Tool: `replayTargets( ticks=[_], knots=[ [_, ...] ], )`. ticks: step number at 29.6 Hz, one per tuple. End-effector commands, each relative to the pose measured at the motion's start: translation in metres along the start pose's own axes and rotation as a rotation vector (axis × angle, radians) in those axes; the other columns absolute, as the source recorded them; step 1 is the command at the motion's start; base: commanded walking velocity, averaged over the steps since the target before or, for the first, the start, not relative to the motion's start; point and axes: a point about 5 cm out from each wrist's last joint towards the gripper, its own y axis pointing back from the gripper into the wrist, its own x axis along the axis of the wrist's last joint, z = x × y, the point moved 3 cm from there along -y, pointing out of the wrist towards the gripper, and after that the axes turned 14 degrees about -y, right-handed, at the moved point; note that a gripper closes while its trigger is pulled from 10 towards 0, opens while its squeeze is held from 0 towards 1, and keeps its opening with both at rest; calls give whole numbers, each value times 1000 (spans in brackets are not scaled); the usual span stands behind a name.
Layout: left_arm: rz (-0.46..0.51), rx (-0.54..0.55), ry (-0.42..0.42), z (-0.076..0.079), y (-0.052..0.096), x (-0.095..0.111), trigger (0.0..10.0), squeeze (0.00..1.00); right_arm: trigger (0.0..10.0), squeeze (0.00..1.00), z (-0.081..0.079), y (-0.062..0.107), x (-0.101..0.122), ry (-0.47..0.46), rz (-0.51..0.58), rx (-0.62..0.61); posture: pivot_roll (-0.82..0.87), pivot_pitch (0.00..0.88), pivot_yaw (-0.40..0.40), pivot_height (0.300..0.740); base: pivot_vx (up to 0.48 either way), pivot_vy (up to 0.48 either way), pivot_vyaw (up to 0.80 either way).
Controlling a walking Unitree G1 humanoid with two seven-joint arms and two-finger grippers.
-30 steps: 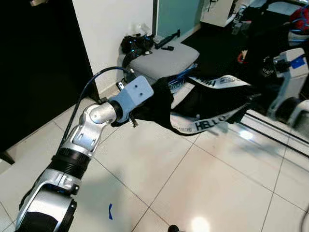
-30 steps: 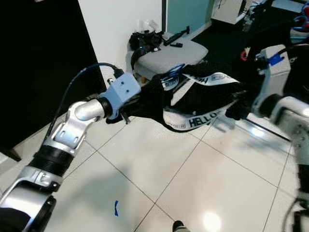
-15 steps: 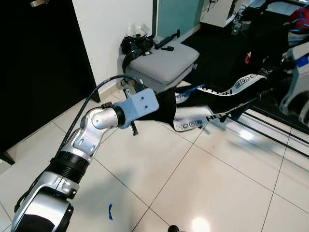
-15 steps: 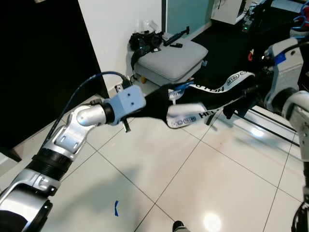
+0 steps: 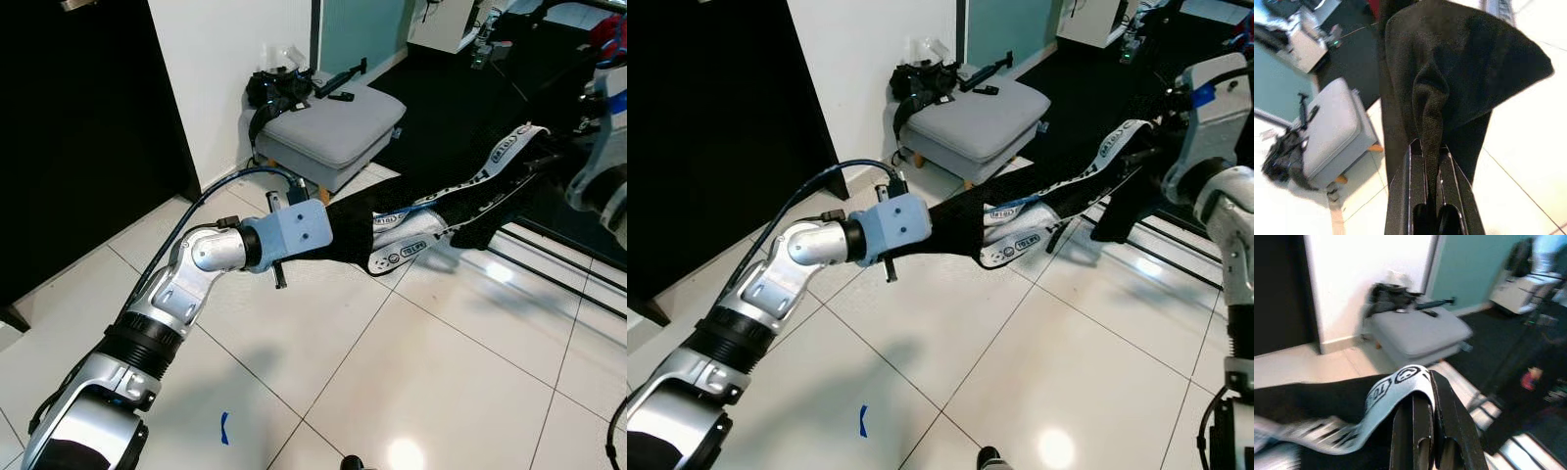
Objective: Hang hanger
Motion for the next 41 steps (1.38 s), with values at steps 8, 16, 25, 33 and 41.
replayTargets(
  ticks=[8, 16, 25, 33, 41],
  knots=[
    [-117, 163, 92, -27, 4, -20, 10000, 0, 10000, 47, -30, 3, 0, -109, 15, 201, -30, 175, -12, 740, 0, 0, 0],
    [-128, 281, 225, -41, 5, -23, 10000, 0, 10000, 47, -39, 3, 0, -132, 25, 246, -33, 175, -13, 740, 0, 0, 0],
    [-69, 297, 291, -39, -1, -10, 10000, 0, 10000, 43, -51, -1, -15, -137, -32, 272, -32, 176, -16, 740, 0, 0, 0],
    [-15, 257, 342, -28, -9, 3, 10000, 0, 10000, 278, -73, -6, -25, -167, -54, 319, -33, 177, -14, 740, 0, 0, 0],
    [-15, 242, 383, -29, -8, -1, 10000, 0, 10000, 1000, -75, -6, -31, -164, -80, 313, -33, 177, -16, 740, 0, 0, 0]
  ],
)
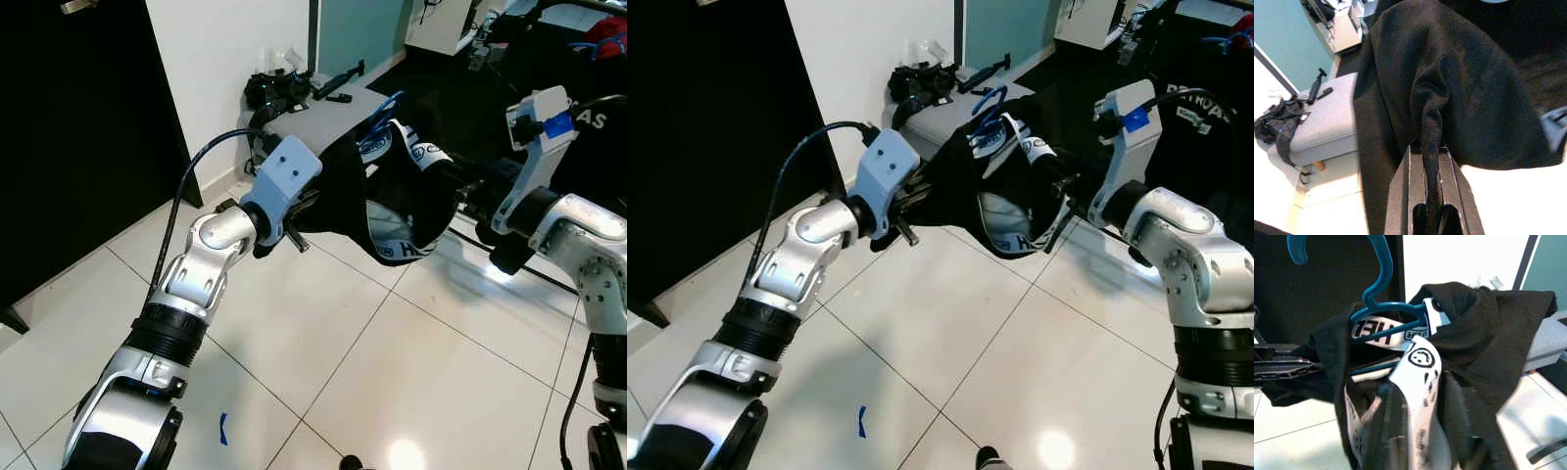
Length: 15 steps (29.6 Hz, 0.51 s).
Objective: Hang hanger
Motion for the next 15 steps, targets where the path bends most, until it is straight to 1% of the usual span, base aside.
replayTargets(
  ticks=[1, 2, 4, 6, 8, 10, 11, 12, 14, 15],
  knots=[
    [-4, -3, 18, -2, 3, -3, 10000, 0, 10000, 1000, -2, 0, -5, 0, -23, 5, -33, 177, -16, 740, 0, 0, 0],
    [-14, -14, 24, -4, 5, -6, 10000, 0, 10000, 1000, 0, 2, -7, 6, -34, -2, -32, 177, -16, 740, 0, 0, 0],
    [-14, -14, 24, -4, 5, -6, 10000, 0, 10000, 1000, 0, 2, -7, 6, -34, -2, -32, 177, -16, 740, 0, 0, 0],
    [-52, -62, 90, -17, 18, -22, 10000, 0, 10000, 1000, 10, 26, -12, 42, -104, -1, -34, 180, -17, 740, 0, 0, 0],
    [-52, -62, 90, -17, 18, -22, 10000, 0, 10000, 1000, 10, 26, -12, 42, -104, -1, -34, 180, -17, 740, 0, 0, 0],
    [-66, -122, 177, -31, 35, -35, 10000, 0, 10000, 1000, 6, 54, -11, 83, -156, 82, -40, 179, -16, 740, 0, 0, 0],
    [-66, -122, 177, -31, 35, -35, 10000, 0, 10000, 1000, 6, 54, -11, 83, -156, 82, -40, 179, -16, 740, 0, 0, 0],
    [-61, -158, 208, -34, 42, -38, 10000, 0, 10000, 1000, 2, 63, -7, 89, -156, 129, -43, 178, -15, 740, 0, 0, 0],
    [-61, -158, 208, -34, 42, -38, 10000, 0, 10000, 1000, 2, 63, -7, 89, -156, 129, -43, 178, -15, 740, 0, 0, 0],
    [-48, -204, 216, -38, 50, -40, 10000, 0, 10000, 1000, -2, 74, 3, 86, -127, 182, -44, 176, -12, 740, 0, 0, 0]
  ],
)
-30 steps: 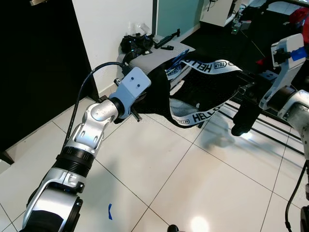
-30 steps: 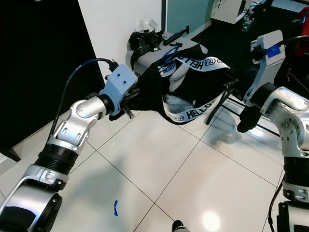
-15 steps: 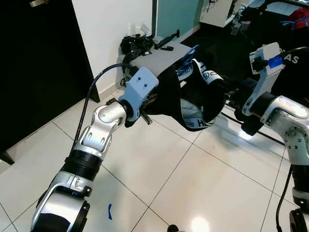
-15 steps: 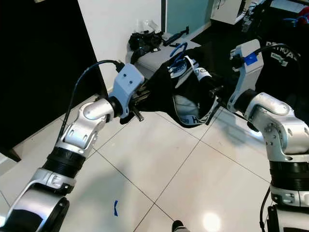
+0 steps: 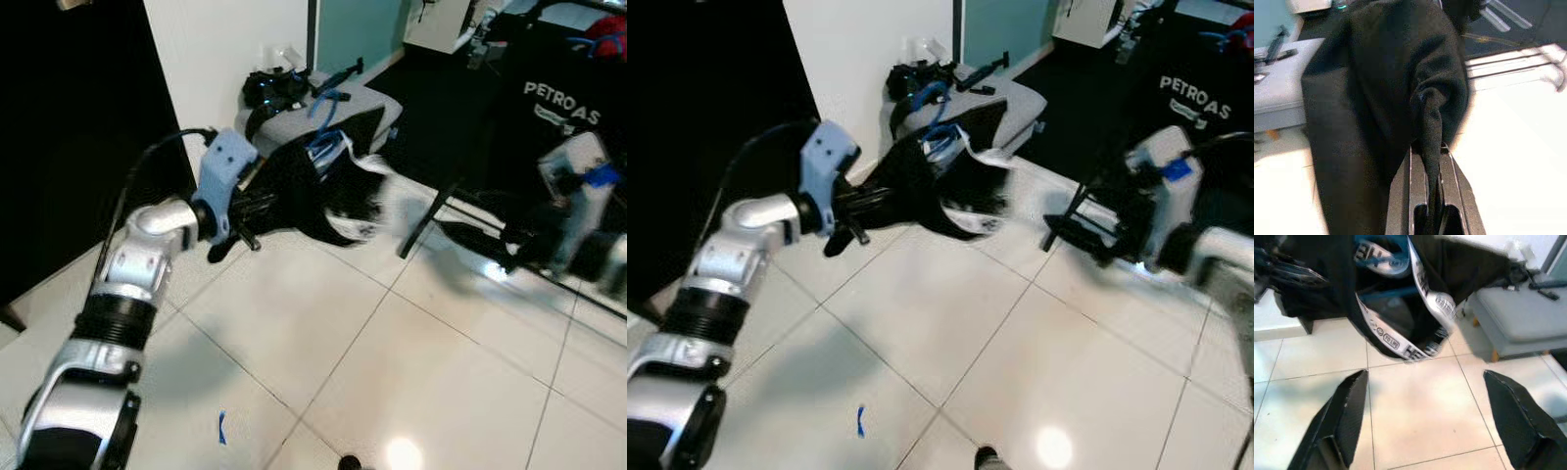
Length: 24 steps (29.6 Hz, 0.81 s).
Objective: Hang hanger
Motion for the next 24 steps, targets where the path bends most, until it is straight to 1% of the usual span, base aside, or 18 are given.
replayTargets(
  ticks=[1, 2, 3, 4, 5, 6, 7, 8, 10, 11, 12, 13, 15, 17, 19, 21, 23, 24],
  knots=[
    [13, -127, 13, 1, 18, -6, 10000, 0, 10000, 1000, -8, 19, 18, 22, 60, 80, -44, 172, -10, 740, 0, 0, 0],
    [13, -127, 13, 1, 18, -6, 10000, 0, 10000, 1000, -8, 19, 18, 22, 60, 80, -44, 172, -10, 740, 0, 0, 0],
    [22, -229, -1, 7, 27, -6, 10000, 0, 10000, 1000, -9, 28, 25, 38, 78, 96, -44, 172, -10, 740, 0, 0, 0],
    [22, -229, -1, 7, 27, -6, 10000, 0, 10000, 1000, -9, 28, 25, 38, 78, 96, -44, 172, -10, 740, 0, 0, 0],
    [32, -324, -22, 15, 35, -5, 10000, 0, 10000, 1000, -9, 33, 29, 55, 79, 107, -44, 172, -10, 740, 0, 0, 0],
    [56, -434, -40, 26, 41, -1, 10000, 0, 10000, 612, -12, 35, 29, 69, 59, 137, -45, 165, -6, 740, 0, 0, 0],
    [94, -551, -54, 40, 46, 6, 10000, 0, 10000, 0, -19, 34, 28, 82, 29, 198, -45, 165, -6, 740, 0, 0, 0],
    [94, -551, -54, 40, 46, 6, 10000, 0, 10000, 0, -19, 34, 28, 82, 29, 198, -45, 165, -6, 740, 0, 0, 0],
    [149, -747, -72, 64, 54, 15, 10000, 0, 10000, 0, -34, 30, 26, 91, -21, 311, -44, 156, -7, 740, 0, 0, 0],
    [149, -747, -72, 64, 54, 15, 10000, 0, 10000, 0, -34, 30, 26, 91, -21, 311, -44, 156, -7, 740, 0, 0, 0],
    [161, -803, -76, 70, 57, 17, 10000, 0, 10000, 0, -38, 28, 25, 92, -39, 344, -44, 156, -7, 740, 0, 0, 0],
    [161, -803, -76, 70, 57, 17, 10000, 0, 10000, 0, -38, 28, 25, 92, -39, 344, -44, 156, -7, 740, 0, 0, 0],
    [181, -873, -97, 79, 55, 22, 10000, 0, 10000, 0, -48, 21, 18, 109, -119, 422, -45, 147, -6, 740, 0, 0, 0],
    [200, -905, -118, 83, 50, 28, 10000, 0, 10000, 0, -60, 17, 7, 128, -212, 522, -45, 142, -3, 740, 0, 0, 0],
    [206, -915, -125, 83, 49, 30, 10000, 0, 10000, 0, -65, 16, 3, 131, -244, 559, -45, 140, -2, 740, 0, 0, 0],
    [206, -915, -125, 83, 49, 30, 10000, 0, 10000, 0, -65, 16, 3, 131, -244, 559, -45, 140, -2, 740, 0, 0, 0],
    [209, -928, -136, 84, 49, 31, 10000, 0, 10000, 0, -70, 15, -2, 140, -278, 592, -48, 138, -2, 740, 0, 0, 0],
    [220, -938, -144, 84, 48, 34, 10000, 0, 10000, 0, -78, 13, -9, 140, -319, 643, -49, 139, -1, 740, 0, 0, 0]
  ],
)
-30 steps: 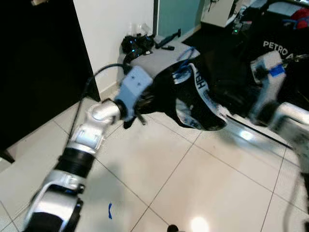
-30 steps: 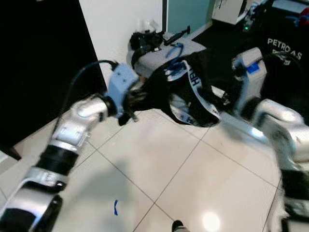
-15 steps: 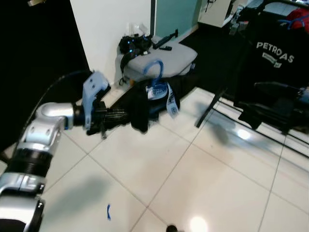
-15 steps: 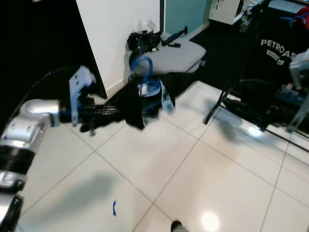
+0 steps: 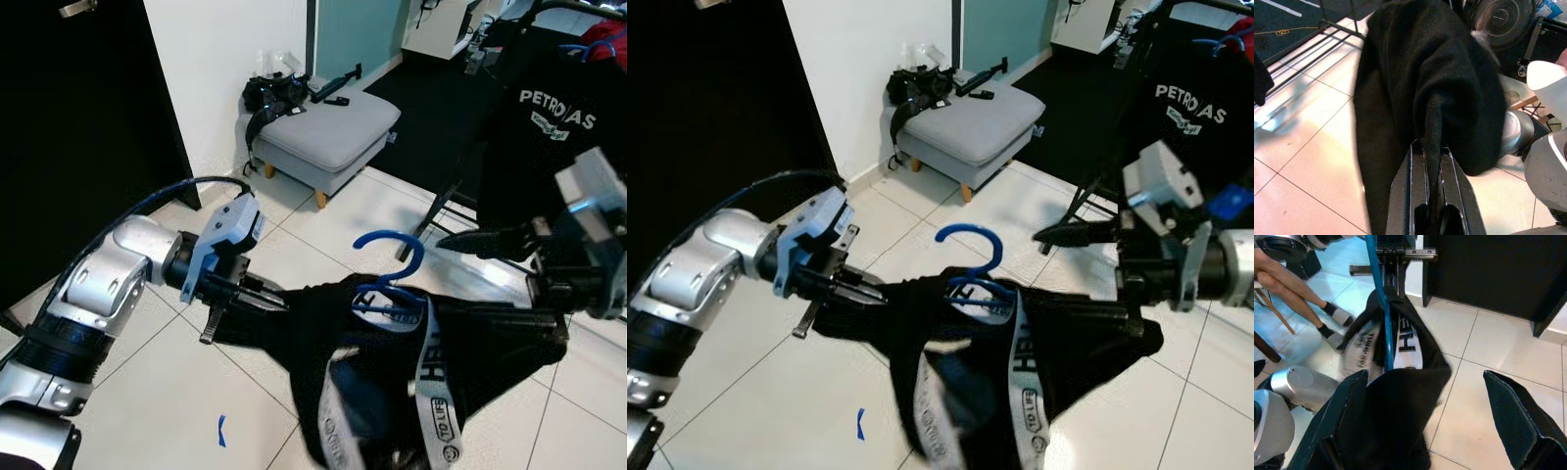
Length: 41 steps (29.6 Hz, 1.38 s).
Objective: Hang hanger
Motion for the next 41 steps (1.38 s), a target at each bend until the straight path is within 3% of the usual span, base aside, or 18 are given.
replayTargets(
  ticks=[1, 4, 13, 14, 17, 23, 35, 36, 39, 40, 41],
  knots=[
    [14, -39, -30, 0, -5, 5, 10000, 0, 10000, 0, -12, -11, -3, 28, -61, 85, -49, 139, -1, 740, 0, 0, 0],
    [38, -66, -53, 1, -7, 12, 10000, 0, 10000, 0, -20, -19, -7, 21, -92, 160, -44, 139, -1, 740, 0, 0, 0],
    [65, -92, -73, 4, -7, 21, 10000, 0, 10000, 0, -22, -21, -14, 17, -154, 182, -44, 140, 2, 740, 0, 0, 0],
    [72, -90, -81, 3, -7, 23, 10000, 0, 0, 0, -21, -21, -19, 17, -190, 174, -44, 140, 2, 740, 0, 0, 0],
    [86, -80, -102, 0, -6, 27, 10000, 0, 0, 0, -17, -22, -27, 30, -261, 150, -44, 140, 2, 740, 0, 0, 0],
    [103, -56, -120, -5, -5, 32, 10000, 0, 0, 0, -16, -22, -29, 32, -284, 147, -49, 140, 2, 740, 0, 0, 0],
    [157, -21, -108, -8, -7, 37, 10000, 0, 0, 0, -10, -27, -24, 55, -226, 120, -47, 143, -1, 740, 0, 0, 0],
    [230, 2, -54, -10, -6, 42, 10000, 424, 0, 0, -6, -28, -22, 49, -189, 98, -46, 145, -2, 740, 0, 0, 0],
    [261, 9, -32, -11, -5, 44, 10000, 424, 0, 0, -4, -28, -21, 46, -173, 89, -45, 146, -2, 740, 0, 0, 0],
    [260, 13, -27, -11, -5, 43, 10000, 1000, 0, 0, -4, -28, -21, 41, -163, 85, -46, 146, -2, 740, 0, 0, 0],
    [260, 13, -27, -11, -5, 43, 10000, 1000, 0, 0, -4, -28, -21, 41, -163, 85, -46, 146, -2, 740, 0, 0, 0]
  ],
)
